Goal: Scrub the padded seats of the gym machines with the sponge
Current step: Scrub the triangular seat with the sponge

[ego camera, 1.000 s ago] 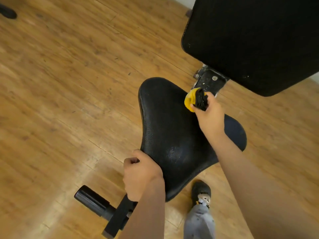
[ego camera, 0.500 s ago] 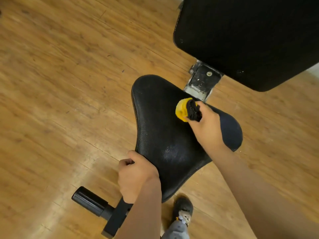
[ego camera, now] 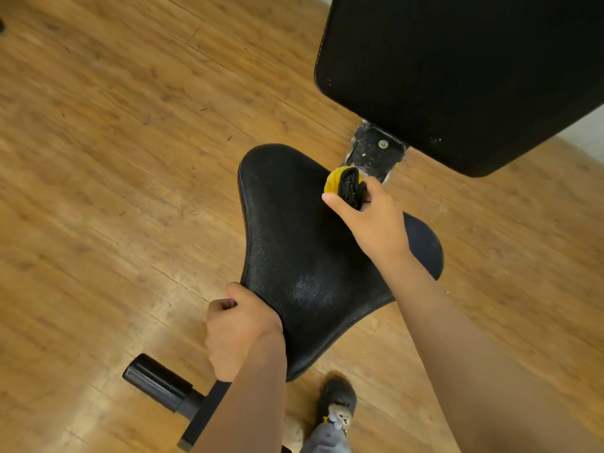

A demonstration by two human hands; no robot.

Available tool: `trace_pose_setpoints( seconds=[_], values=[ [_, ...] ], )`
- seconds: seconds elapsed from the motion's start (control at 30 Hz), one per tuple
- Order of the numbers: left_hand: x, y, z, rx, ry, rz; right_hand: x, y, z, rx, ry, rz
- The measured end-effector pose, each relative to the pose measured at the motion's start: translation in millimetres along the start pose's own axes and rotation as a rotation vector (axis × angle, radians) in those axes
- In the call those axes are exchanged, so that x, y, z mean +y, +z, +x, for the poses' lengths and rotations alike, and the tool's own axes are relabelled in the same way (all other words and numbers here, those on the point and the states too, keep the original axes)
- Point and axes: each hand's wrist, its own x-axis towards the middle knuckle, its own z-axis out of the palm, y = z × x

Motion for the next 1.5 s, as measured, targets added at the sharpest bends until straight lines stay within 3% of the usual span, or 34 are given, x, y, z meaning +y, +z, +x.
trace_pose_setpoints(
  seconds=[0.23,0.43,0.63,0.83,0.9,1.17,1.4,1.5],
  values=[
    [2.3,-1.8,-0.8,0.007,0.022,0.018,-1.5,10.3,-2.6,0.100,-0.040,-0.046],
    [3.0,-2.8,-3.8,-0.014,0.008,0.001,8.0,-0.3,-73.1,-0.140,-0.281,-0.145],
    [2.9,-2.7,-3.8,-0.006,0.013,0.017,27.1,-18.1,-27.4,0.142,-0.036,-0.234],
    [4.7,-5.3,-6.5,-0.004,0.012,-0.007,5.9,8.0,-111.1,-0.074,-0.222,-0.212],
    [4.1,-4.6,-7.0,0.003,0.010,-0.015,21.3,-6.8,-109.4,-0.070,-0.254,-0.241],
    [0.7,-2.2,-3.8,0.030,0.035,-0.026,67.9,-69.0,-38.0,0.223,0.171,-0.333],
    [1.9,-3.1,-6.0,0.022,0.019,-0.036,37.2,-25.3,-118.5,-0.046,-0.143,-0.314],
    [2.4,-3.6,-6.4,0.018,0.027,-0.019,60.7,-54.8,-66.6,0.069,0.022,-0.364]
  ],
)
